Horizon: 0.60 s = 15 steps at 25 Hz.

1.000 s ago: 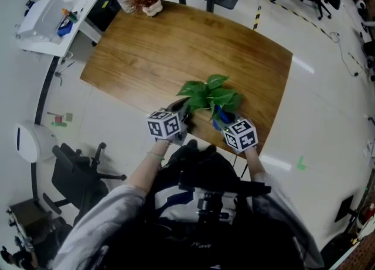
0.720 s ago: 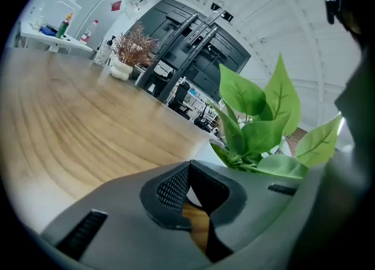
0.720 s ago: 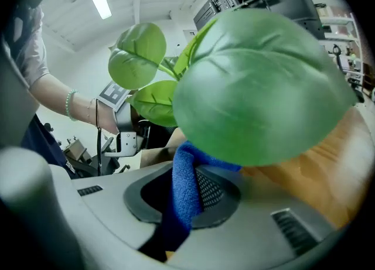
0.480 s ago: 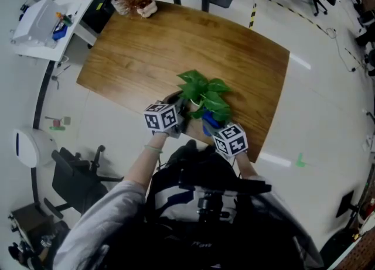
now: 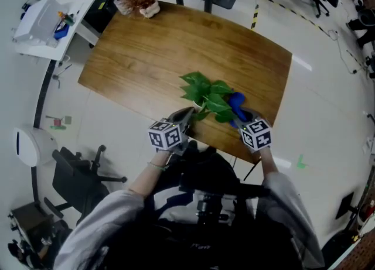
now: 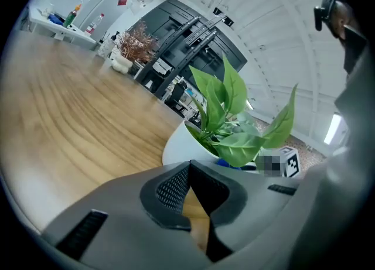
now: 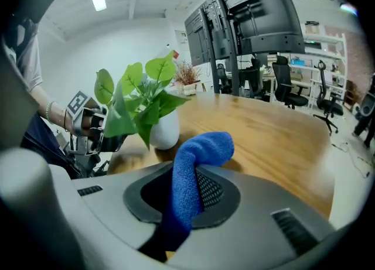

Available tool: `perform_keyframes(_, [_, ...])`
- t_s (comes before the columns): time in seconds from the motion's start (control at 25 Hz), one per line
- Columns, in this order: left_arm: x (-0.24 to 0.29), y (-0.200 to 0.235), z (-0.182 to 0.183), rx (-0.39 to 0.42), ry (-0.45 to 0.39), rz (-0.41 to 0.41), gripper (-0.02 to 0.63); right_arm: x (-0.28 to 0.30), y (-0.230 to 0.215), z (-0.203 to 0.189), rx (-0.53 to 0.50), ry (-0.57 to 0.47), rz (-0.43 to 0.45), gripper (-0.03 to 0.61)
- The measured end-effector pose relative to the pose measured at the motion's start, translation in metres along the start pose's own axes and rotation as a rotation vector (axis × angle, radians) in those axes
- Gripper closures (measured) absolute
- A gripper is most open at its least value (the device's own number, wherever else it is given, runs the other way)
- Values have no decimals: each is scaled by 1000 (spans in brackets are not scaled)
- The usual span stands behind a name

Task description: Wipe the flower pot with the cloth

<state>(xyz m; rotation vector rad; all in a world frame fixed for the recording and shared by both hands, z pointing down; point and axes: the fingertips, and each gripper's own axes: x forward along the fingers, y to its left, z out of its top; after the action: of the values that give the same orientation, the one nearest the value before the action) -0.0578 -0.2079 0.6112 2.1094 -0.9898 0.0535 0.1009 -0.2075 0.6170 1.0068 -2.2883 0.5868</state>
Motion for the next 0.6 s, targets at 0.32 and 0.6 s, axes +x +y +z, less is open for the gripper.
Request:
perform_keyframes(0.32, [9,-3,13,91,10,-4,606,29,26,60,-96,-71,158,518])
perform_keyframes(0.6, [10,25,40,106,-21,48,606,46,59,39,-86,-16,192,518])
